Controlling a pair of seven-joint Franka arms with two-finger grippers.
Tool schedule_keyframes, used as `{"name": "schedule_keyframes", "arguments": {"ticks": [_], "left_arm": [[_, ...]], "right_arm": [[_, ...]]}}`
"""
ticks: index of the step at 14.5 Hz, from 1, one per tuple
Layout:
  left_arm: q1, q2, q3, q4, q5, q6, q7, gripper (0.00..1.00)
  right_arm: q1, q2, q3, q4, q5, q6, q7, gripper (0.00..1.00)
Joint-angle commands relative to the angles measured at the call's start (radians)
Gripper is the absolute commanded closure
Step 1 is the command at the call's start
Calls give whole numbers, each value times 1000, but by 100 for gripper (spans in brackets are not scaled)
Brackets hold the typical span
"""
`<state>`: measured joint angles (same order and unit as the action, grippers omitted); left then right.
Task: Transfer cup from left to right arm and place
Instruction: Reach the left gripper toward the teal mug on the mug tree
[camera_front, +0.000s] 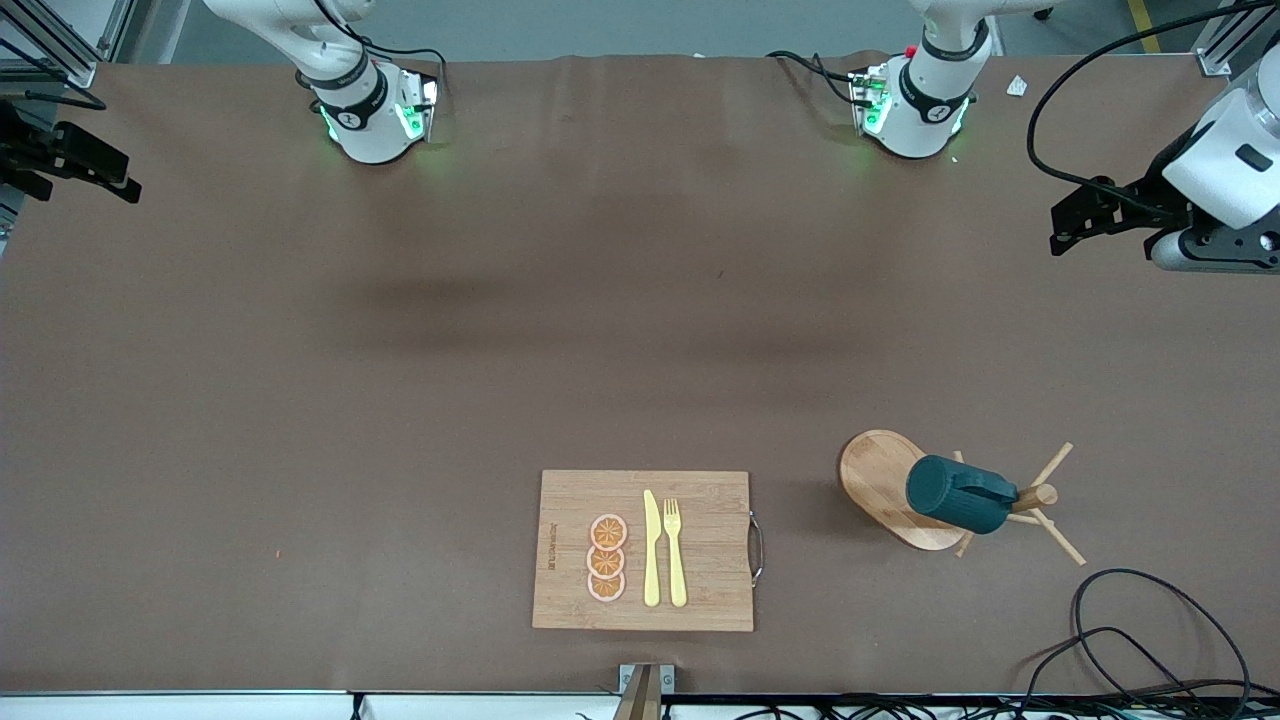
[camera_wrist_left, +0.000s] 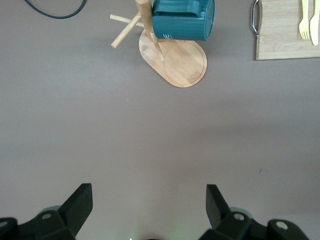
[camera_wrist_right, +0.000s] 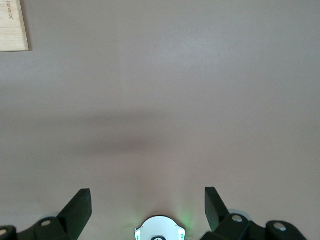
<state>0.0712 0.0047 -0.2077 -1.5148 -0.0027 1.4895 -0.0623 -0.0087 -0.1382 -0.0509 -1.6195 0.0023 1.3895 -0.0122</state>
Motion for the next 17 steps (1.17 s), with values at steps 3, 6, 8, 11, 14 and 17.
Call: {"name": "schedule_keyframes", "arguments": {"ticks": [3,6,8,11,14,17], "left_arm": [[4,11,-1,38,-2,-18,4,0],[7,66,1,73,7,-17,4,0],[10,107,1,77,9,-15,7,0],[45,167,1,85,4,12,-16,0],[88,225,-1,91,-2,110,-71,0],[93,280,-1,90,-8,254,-255,0]], "right_arm": [[-8,-20,5,-16,11,-1,9,0],[-8,-18,5,-16,11,-1,9,0],[-8,-18,3,-16,11,-1,9,0],[-8,-18,5,-16,11,-3,9,0],[-8,-18,3,-16,11,-1,8,0],[-8,-18,3,-16,11,-1,9,0]]}}
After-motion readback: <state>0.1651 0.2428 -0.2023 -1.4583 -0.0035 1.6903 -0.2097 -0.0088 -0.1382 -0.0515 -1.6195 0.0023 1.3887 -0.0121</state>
